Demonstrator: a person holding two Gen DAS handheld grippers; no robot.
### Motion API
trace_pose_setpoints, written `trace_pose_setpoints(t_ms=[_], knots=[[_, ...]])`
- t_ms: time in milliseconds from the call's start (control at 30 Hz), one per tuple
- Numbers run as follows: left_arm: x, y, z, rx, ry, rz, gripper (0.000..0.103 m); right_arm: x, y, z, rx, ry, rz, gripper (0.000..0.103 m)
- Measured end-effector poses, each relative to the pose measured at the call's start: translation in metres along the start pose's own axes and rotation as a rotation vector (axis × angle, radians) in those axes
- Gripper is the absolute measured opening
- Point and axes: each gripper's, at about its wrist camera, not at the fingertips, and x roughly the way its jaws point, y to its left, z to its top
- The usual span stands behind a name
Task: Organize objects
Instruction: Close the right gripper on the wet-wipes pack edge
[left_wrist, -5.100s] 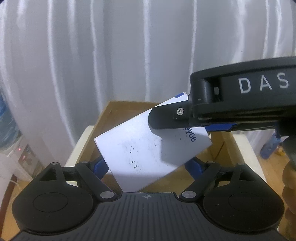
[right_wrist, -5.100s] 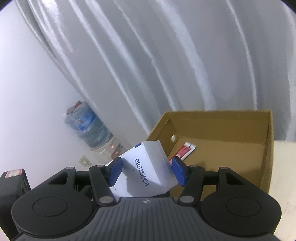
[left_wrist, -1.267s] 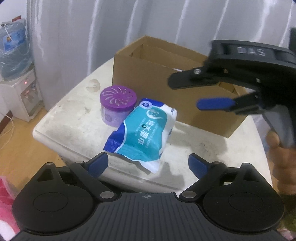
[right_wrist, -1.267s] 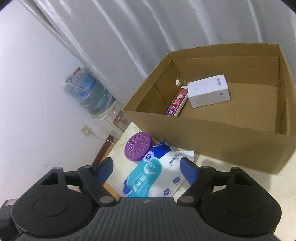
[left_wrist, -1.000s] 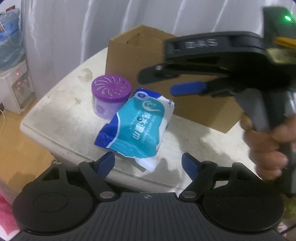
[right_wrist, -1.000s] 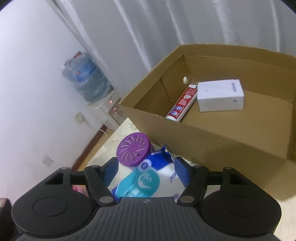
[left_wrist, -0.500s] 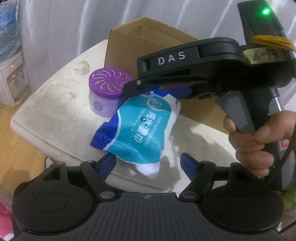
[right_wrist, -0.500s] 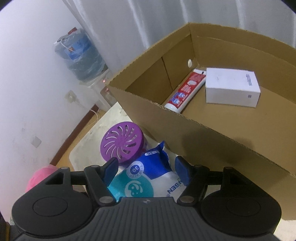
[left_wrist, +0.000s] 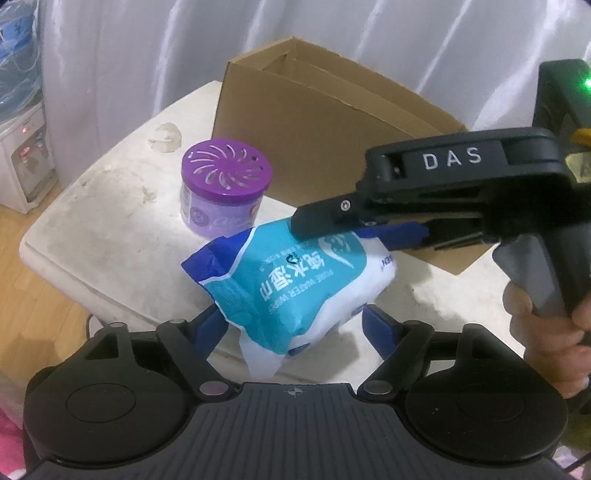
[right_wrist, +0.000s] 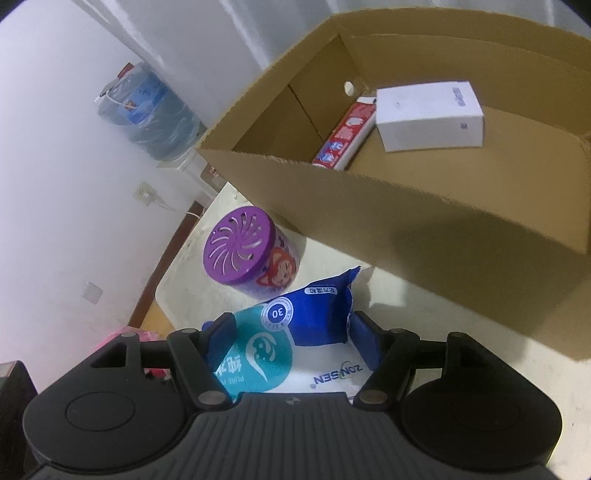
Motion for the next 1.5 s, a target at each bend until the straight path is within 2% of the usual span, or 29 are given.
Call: trace_pose_setpoints(t_ms=[367,667,833,967,1100,1200,1500], knots=[[0.000,-0.023,-0.002,0.065,-0.013,-0.014,0.083,-0.014,-0.016,-0.014,0.052,-0.015,0.001,0.072],[0.002,-0.038,-0.010,0.097,-0.004,-0.051,0.084,-0.034,-0.040,-0.028,0.115,-0.060,0.002,0.072],[0.007,-0.035,-0.011,0.111,0.024,-0.023,0.087,-0.046,-0.062,-0.031,0.192,-0.125,0.025,0.084],[0.013,-0.033,-0.009,0.118,0.040,-0.040,0.092,-0.036,-0.082,-0.033,0.279,-0.108,0.076,0.089],[0.021,-0.029,-0.004,0.108,0.060,-0.054,0.093,-0.023,-0.093,-0.035,0.326,-0.090,0.111,0.089],[0.025,-0.026,-0.003,0.108,0.074,-0.049,0.093,-0.018,-0.092,-0.035,0.319,-0.089,0.141,0.092],[0.032,-0.032,0.001,0.097,0.084,-0.057,0.094,-0.013,-0.080,-0.034,0.277,-0.049,0.203,0.091]])
